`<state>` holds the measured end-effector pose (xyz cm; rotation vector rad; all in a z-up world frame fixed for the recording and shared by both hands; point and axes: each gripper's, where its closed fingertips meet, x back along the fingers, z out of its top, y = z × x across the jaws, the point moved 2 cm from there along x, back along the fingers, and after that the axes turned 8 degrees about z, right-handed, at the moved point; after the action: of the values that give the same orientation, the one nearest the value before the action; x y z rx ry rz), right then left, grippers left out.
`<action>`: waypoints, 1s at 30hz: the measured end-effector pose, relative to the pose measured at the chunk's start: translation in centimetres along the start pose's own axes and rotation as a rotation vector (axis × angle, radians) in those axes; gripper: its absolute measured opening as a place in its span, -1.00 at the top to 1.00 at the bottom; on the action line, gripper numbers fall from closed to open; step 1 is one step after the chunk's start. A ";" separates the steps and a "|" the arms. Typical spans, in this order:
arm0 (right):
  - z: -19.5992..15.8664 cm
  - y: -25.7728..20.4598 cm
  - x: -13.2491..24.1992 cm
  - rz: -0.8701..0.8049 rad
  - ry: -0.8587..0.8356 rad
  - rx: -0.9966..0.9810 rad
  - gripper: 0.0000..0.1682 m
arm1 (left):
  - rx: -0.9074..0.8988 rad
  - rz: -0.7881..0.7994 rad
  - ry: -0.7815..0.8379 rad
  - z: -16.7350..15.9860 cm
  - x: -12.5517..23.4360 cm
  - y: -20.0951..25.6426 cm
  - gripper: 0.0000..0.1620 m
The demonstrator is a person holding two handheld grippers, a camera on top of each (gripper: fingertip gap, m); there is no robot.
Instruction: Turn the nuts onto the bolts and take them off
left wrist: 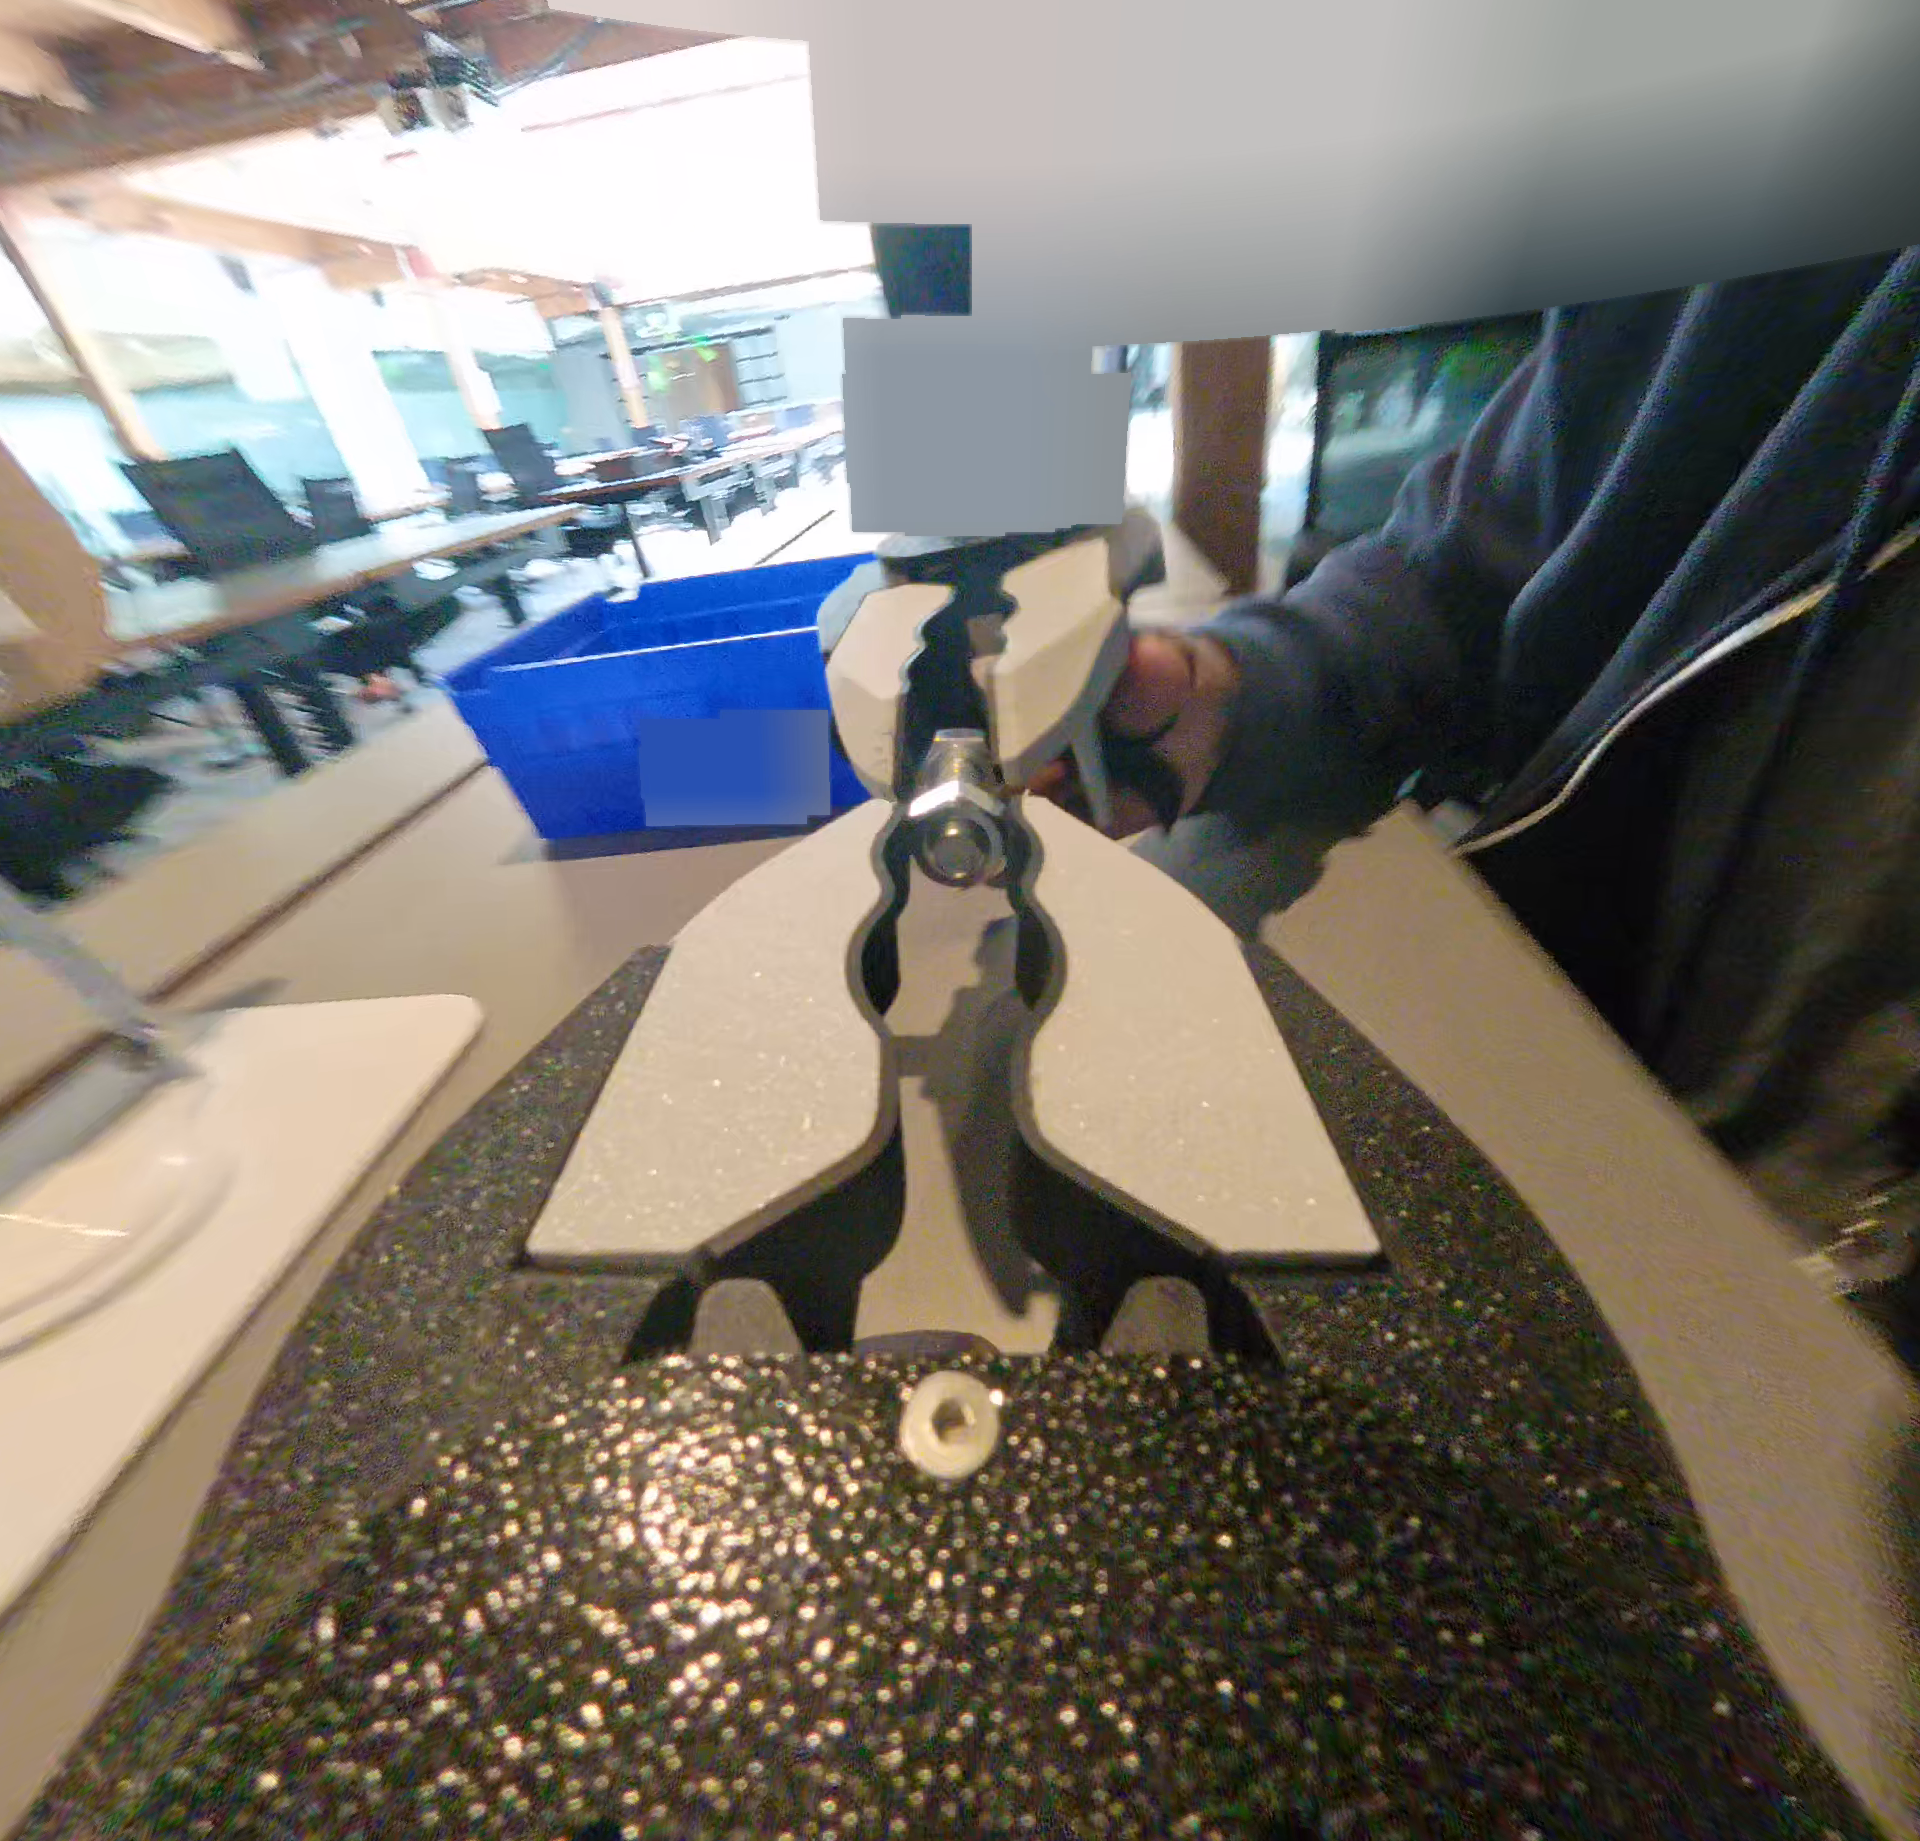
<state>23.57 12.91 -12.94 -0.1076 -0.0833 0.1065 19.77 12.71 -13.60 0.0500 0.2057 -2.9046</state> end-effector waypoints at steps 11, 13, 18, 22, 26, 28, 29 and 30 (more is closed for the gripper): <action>0.3 1.7 1.0 0.196 0.265 -0.373 0.60 | -0.174 0.100 -0.010 0.2 -0.2 0.0 0.79; 1.1 1.7 1.6 0.086 0.231 -0.165 0.58 | -0.080 0.087 0.032 0.7 0.1 -0.3 0.80; 1.2 0.7 1.5 -0.144 0.037 0.328 0.59 | 0.131 0.020 0.095 1.3 0.5 -0.9 0.79; 0.8 -0.4 0.5 -0.190 -0.048 0.512 0.59 | 0.212 -0.041 0.084 1.0 0.3 -0.6 0.79; 0.3 -0.7 0.1 -0.184 -0.071 0.518 0.77 | 0.248 -0.096 0.077 0.9 0.0 0.1 0.79; 0.4 -0.9 0.2 -0.178 -0.063 0.516 0.78 | 0.254 -0.110 0.071 0.8 -0.2 0.4 0.79; 0.3 -0.8 0.2 -0.173 -0.070 0.496 0.78 | 0.255 -0.108 0.067 0.7 -0.2 0.3 0.79; 0.2 -0.6 0.2 -0.167 -0.077 0.460 0.78 | 0.244 -0.096 0.058 0.6 -0.2 0.2 0.79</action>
<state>23.79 12.35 -12.63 0.3628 -0.1420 -0.0388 20.02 12.48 -13.05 0.1692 -0.1423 -3.0096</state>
